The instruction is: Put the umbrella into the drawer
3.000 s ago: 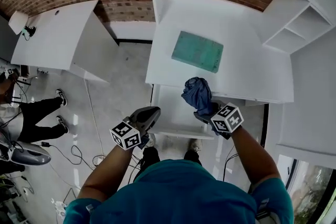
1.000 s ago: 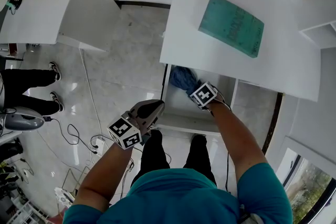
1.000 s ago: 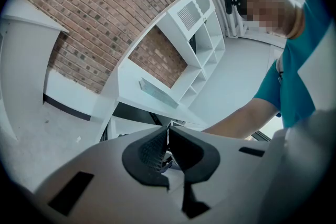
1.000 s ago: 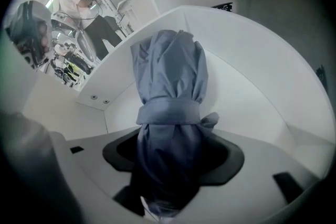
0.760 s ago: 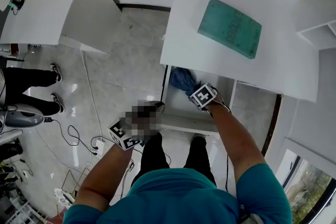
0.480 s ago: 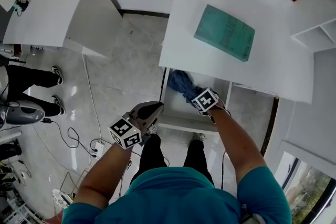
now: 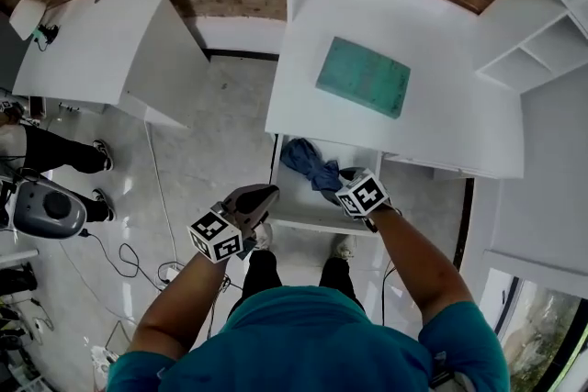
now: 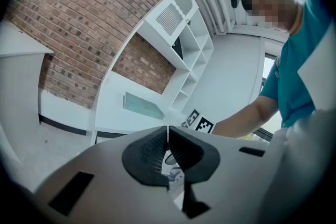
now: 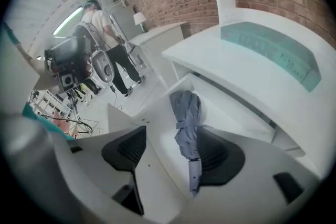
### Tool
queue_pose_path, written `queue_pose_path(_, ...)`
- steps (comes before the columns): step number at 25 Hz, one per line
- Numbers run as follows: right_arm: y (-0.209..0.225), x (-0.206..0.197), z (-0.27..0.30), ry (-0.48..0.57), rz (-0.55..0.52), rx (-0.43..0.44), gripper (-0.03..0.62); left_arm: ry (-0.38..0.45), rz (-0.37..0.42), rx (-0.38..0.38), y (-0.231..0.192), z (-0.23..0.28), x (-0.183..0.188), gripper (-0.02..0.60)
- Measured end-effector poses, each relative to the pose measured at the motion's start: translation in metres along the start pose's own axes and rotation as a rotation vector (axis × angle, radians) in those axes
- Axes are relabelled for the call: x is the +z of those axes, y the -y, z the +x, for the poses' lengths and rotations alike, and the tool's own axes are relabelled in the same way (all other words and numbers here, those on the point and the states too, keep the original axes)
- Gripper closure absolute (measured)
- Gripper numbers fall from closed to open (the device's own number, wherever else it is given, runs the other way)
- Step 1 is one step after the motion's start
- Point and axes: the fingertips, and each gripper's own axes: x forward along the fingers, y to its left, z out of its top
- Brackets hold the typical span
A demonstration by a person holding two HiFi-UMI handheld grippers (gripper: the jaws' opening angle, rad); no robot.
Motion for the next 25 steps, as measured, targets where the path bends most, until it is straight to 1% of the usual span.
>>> queue_pose_path(2,-0.008,0.003,-0.024,0.048,0.009,0.021,0.31,0.002,0.014,-0.003,0.008,-0.001,0.007,0.56)
queue_pose_path(9,-0.016,0.003,-0.121,0.216,0.056,0.034,0.312,-0.004,0.073,-0.011,0.033,0.002,0.03,0.56)
queue_pose_path(15,-0.018,0.01,-0.197,0.423,0.085,0.042,0.316,0.001,0.102,-0.013,0.05,0.003,0.05,0.56)
queue_pose_path(16,-0.018,0.011,-0.208,0.457,0.084,0.036,0.332,0.002,0.105,-0.013,0.052,0.003,0.053,0.56)
queue_pose_path(18,-0.018,0.014,-0.229,0.527,0.083,0.024,0.386,0.005,0.111,-0.014,0.058,0.002,0.059,0.56)
queue_pose_path(20,-0.018,0.014,-0.247,0.587,0.088,0.012,0.418,0.007,0.122,-0.018,0.063,0.001,0.064,0.56)
queue_pose_path(25,-0.024,0.008,-0.269,0.674,0.099,0.0,0.475,0.004,0.138,-0.027,0.071,-0.003,0.071,0.56)
